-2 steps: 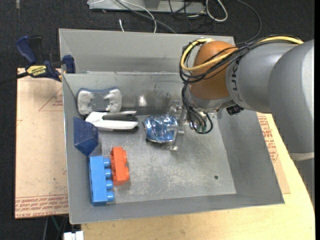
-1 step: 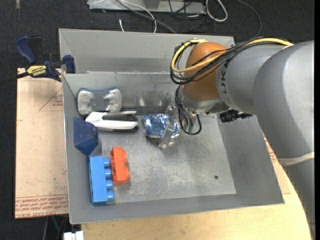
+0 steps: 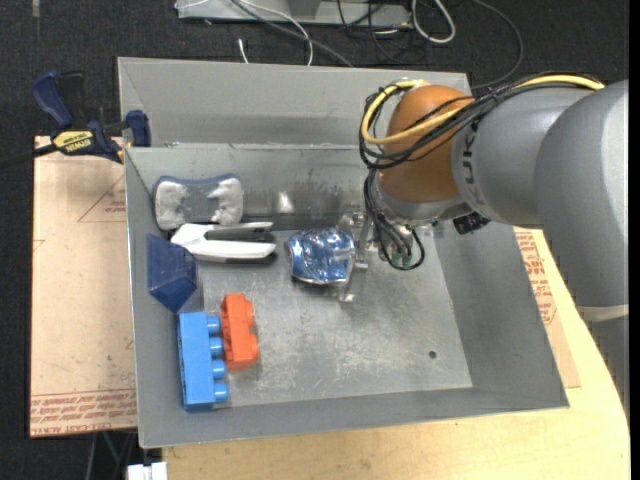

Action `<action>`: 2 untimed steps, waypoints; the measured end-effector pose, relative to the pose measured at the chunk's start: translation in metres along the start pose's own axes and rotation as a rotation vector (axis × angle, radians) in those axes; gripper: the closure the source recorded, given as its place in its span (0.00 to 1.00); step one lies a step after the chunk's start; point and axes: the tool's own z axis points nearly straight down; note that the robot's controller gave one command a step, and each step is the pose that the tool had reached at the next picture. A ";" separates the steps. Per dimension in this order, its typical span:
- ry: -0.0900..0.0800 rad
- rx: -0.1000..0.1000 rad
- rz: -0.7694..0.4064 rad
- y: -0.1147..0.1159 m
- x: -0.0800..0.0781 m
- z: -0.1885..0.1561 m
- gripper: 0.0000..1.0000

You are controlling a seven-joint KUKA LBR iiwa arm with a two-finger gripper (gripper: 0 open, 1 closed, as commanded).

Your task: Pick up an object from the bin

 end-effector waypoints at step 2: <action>-0.003 -0.002 -0.021 -0.002 -0.005 0.008 1.00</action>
Offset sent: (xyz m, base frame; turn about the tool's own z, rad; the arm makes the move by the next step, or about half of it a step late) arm 0.0035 -0.0027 -0.0086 -0.0224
